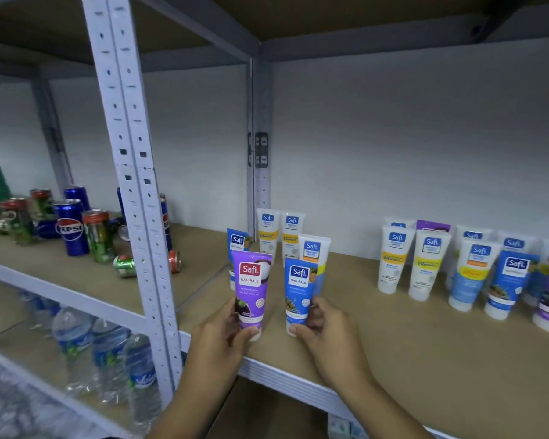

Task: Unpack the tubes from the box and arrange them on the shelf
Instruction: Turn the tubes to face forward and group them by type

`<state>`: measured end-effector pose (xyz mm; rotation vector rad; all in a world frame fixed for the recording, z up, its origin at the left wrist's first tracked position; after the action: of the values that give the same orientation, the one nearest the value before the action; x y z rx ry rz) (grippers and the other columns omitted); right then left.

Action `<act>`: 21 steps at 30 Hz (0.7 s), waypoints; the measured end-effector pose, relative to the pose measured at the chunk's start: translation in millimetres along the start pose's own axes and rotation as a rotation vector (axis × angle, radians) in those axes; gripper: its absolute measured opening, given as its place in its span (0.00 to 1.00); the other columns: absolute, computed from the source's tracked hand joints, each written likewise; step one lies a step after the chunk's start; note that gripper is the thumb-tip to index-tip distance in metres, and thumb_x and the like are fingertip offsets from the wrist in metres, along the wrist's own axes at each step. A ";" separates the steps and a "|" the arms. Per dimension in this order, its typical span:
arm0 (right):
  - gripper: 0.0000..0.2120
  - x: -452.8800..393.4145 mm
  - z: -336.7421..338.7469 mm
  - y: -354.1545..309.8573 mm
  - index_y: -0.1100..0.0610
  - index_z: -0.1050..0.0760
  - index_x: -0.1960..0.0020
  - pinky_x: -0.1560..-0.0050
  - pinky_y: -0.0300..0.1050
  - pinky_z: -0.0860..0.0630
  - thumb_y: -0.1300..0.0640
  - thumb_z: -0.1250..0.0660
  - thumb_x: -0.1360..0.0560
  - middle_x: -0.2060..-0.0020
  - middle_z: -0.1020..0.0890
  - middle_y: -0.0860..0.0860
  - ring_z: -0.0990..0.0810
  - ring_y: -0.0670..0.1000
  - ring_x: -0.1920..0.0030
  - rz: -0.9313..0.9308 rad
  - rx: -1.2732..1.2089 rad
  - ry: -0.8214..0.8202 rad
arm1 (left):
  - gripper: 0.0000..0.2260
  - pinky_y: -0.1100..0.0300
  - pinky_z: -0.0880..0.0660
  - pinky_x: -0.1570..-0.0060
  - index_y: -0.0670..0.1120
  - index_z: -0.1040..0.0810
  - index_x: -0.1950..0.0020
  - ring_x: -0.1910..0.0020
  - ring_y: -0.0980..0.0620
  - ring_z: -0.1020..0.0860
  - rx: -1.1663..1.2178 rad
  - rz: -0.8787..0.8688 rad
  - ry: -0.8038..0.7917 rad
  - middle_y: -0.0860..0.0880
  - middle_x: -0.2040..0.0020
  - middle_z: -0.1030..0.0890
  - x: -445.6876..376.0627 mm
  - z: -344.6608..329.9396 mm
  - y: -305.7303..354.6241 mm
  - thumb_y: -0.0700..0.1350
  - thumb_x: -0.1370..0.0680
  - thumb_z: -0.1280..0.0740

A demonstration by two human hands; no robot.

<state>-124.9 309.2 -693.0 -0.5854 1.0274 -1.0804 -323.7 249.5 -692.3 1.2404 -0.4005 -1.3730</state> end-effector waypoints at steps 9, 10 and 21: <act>0.16 -48.3 -56.7 -5.1 0.51 0.23 0.44 0.48 0.47 0.19 0.58 0.24 0.30 0.51 0.15 0.45 0.17 0.43 0.52 0.033 0.047 -0.002 | 0.23 0.72 0.23 0.52 0.67 0.29 0.40 0.50 0.68 0.19 -0.073 -0.057 0.019 0.71 0.51 0.19 -14.5 14.7 -17.8 0.42 0.25 0.27; 0.17 -52.7 -60.2 -5.7 0.52 0.23 0.42 0.48 0.47 0.19 0.58 0.24 0.30 0.50 0.15 0.46 0.17 0.43 0.51 0.033 0.049 -0.003 | 0.24 0.70 0.22 0.51 0.65 0.29 0.37 0.49 0.67 0.19 -0.061 -0.064 0.020 0.69 0.49 0.18 -15.3 14.6 -19.0 0.43 0.25 0.27; 0.20 -75.1 -77.7 -7.7 0.53 0.26 0.37 0.46 0.43 0.20 0.56 0.26 0.27 0.45 0.16 0.48 0.18 0.45 0.46 0.056 0.064 -0.025 | 0.29 0.71 0.23 0.50 0.70 0.38 0.37 0.49 0.70 0.20 -0.069 -0.107 -0.010 0.80 0.52 0.24 -29.0 13.8 -23.2 0.46 0.26 0.26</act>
<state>-205.9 381.2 -691.8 -0.5146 0.9788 -1.0505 -354.0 274.9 -694.0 1.2131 -0.2949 -1.4728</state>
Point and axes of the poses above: each hand's wrist, its own x-axis away from the middle knuckle, its own z-axis out of the back of the hand, y = z × x, the point moved 6 cm from there along -x, towards the middle knuckle
